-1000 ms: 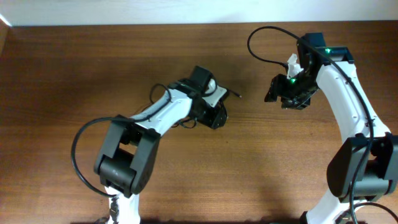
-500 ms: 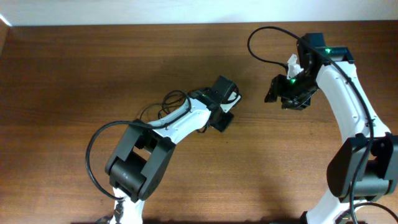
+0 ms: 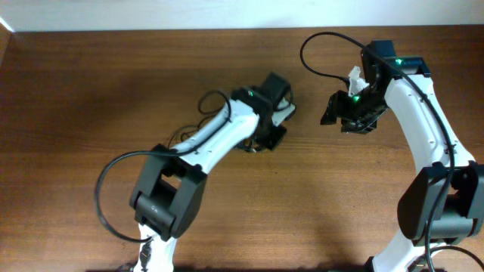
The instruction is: Untangle cables
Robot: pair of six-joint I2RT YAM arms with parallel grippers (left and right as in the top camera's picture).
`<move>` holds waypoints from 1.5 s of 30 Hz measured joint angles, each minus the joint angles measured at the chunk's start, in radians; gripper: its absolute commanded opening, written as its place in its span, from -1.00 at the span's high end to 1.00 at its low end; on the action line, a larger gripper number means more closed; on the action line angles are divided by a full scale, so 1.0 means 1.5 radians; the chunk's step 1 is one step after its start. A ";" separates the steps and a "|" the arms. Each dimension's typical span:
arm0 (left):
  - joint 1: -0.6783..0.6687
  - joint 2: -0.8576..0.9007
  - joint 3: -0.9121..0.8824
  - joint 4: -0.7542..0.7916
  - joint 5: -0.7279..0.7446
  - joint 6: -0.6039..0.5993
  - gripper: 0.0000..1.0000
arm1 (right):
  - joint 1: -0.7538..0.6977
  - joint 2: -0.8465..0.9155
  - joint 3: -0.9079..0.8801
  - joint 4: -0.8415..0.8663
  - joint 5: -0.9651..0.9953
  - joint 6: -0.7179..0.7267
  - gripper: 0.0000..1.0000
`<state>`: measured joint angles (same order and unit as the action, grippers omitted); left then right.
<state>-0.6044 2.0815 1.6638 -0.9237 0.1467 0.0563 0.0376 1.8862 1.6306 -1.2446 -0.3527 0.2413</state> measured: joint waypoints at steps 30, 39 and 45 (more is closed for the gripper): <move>0.232 -0.080 0.082 0.016 0.928 0.038 1.00 | 0.000 -0.298 -0.001 0.064 -0.274 -0.084 -0.29; 0.199 -0.080 0.082 0.020 0.927 0.034 1.00 | 0.000 -0.273 -0.001 0.095 -0.303 -0.018 -0.27; 0.189 -0.080 0.082 0.021 0.908 0.034 1.00 | 0.015 -0.248 -0.001 0.095 -0.303 -0.001 -0.27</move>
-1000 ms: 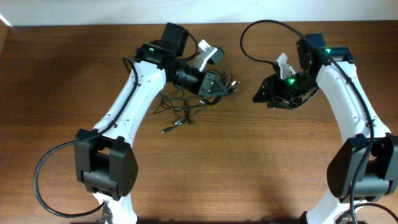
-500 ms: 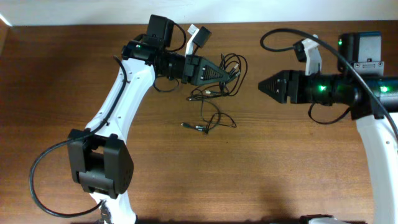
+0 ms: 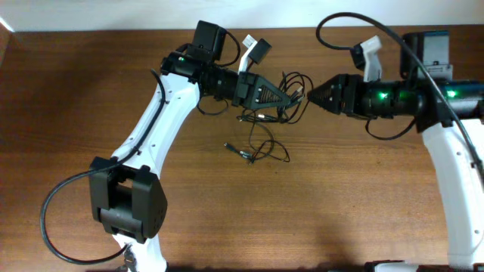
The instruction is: Untangle cables
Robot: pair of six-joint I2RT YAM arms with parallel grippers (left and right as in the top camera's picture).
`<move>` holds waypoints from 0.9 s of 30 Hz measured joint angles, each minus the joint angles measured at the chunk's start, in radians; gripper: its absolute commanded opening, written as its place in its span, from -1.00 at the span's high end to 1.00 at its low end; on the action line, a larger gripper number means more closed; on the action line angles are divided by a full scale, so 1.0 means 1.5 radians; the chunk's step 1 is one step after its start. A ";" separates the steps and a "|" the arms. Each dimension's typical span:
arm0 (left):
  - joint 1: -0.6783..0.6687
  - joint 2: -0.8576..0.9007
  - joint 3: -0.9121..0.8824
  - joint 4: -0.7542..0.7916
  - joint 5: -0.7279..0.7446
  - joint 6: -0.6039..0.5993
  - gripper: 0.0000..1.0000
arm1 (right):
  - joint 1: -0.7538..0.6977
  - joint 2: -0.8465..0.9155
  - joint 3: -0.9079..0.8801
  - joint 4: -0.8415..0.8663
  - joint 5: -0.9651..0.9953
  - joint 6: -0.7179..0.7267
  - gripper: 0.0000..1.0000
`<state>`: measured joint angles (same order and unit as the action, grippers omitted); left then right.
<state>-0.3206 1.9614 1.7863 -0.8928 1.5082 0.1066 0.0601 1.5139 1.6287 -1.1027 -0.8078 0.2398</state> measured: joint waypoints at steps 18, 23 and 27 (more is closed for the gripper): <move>-0.006 0.000 0.004 0.023 -0.012 -0.040 1.00 | 0.019 0.035 0.000 0.027 0.000 0.032 -0.27; -0.006 -0.001 0.004 0.025 -0.113 -0.078 1.00 | 0.019 0.035 0.000 0.027 0.018 0.033 -0.27; -0.006 -0.001 0.004 0.019 -0.214 -0.104 1.00 | 0.020 0.035 0.000 0.028 0.052 0.050 -0.27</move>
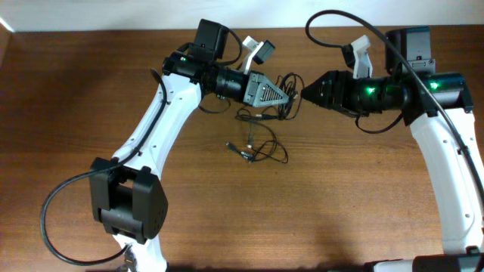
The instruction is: Untangle cables
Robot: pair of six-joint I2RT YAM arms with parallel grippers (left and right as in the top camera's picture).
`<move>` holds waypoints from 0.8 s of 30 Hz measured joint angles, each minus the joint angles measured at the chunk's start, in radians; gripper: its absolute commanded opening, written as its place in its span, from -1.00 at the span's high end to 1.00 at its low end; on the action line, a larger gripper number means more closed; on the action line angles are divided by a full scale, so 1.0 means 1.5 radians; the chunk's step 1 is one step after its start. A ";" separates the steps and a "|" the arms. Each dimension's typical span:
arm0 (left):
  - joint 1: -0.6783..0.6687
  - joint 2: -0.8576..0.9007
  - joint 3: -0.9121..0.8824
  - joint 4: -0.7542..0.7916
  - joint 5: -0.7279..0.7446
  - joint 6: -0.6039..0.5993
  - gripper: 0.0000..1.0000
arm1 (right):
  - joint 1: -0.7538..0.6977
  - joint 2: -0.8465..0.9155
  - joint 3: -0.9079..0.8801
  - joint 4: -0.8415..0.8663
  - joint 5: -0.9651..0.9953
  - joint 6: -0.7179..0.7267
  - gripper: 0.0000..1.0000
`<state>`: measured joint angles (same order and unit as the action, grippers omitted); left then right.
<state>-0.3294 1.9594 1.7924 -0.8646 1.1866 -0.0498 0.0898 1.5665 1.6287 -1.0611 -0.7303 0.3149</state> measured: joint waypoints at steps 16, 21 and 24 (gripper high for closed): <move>0.004 0.000 0.000 -0.017 0.003 -0.018 1.00 | 0.050 0.076 0.000 0.054 0.021 0.043 -0.27; -0.002 -0.001 0.000 -0.017 0.067 -0.018 1.00 | 0.050 0.104 0.000 0.057 0.071 0.060 -0.27; -0.002 -0.001 0.000 -0.017 0.085 -0.018 1.00 | 0.050 0.104 0.000 0.055 0.088 0.070 -0.27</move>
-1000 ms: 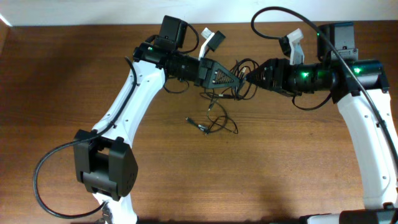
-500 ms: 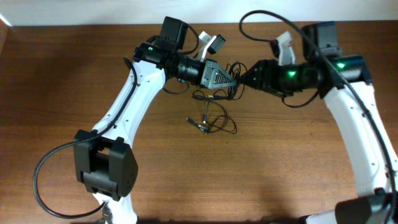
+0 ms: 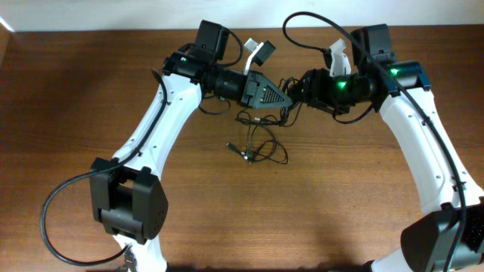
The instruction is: Untangle cables
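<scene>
A tangle of thin black cables [image 3: 264, 119] hangs from the two gripper tips down to the wooden table [image 3: 76, 113]. Its loose loops and a small plug [image 3: 240, 153] lie on the wood below. My left gripper [image 3: 286, 97] points right, shut on the upper part of the tangle. Facing it, my right gripper [image 3: 297, 85] points left, almost tip to tip with the left one. It is shut on a cable loop [image 3: 291, 78] at the tangle's top right. The exact grip points are hidden by the fingers.
The arms' own thick black supply cables arch above the right wrist [image 3: 310, 26] and beside the left arm's base [image 3: 57, 204]. A pale wall strip [image 3: 113, 15] runs along the table's far edge.
My right gripper has moved left, closing most of the gap to the left gripper, and the cable loops between them are bunched tighter. The left arm has hardly moved.
At first my left gripper was down over the tangle at the table's middle and the right one hung apart to its right. Then both were level, tips facing, with the tangle strung between them. Since then the right tip has come steadily closer to the left.
</scene>
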Robot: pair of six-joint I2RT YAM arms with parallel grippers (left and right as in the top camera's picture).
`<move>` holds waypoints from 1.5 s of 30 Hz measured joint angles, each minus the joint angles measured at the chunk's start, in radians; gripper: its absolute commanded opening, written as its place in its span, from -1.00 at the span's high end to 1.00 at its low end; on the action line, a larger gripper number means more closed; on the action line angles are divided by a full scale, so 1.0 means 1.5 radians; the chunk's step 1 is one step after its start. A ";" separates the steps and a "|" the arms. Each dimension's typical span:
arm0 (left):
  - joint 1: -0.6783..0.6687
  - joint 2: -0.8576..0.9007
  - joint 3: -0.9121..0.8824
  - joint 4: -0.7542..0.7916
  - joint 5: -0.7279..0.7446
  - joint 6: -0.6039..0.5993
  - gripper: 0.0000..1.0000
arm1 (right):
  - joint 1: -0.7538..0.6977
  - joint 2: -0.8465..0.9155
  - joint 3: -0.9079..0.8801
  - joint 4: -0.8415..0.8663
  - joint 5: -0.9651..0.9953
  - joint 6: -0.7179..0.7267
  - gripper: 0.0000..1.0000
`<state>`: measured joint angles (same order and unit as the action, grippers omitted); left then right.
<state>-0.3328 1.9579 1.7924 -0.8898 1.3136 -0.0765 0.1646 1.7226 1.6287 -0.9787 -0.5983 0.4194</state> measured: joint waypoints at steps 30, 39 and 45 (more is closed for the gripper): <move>0.171 0.011 0.292 0.094 0.103 -0.120 1.00 | -0.146 0.022 0.024 -0.079 -0.004 -0.016 -0.22; 0.218 -0.031 0.330 0.078 0.144 -0.110 1.00 | -0.272 0.071 -0.006 -0.134 0.110 -0.078 -0.18; 0.059 -0.030 0.331 -0.210 -0.290 0.047 0.80 | -0.329 0.051 0.058 -0.213 0.067 -0.125 -0.46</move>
<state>-0.2443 1.9129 2.2887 -1.2053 0.8780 -0.0067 -0.3283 1.7992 1.7157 -1.2980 -0.4984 0.2325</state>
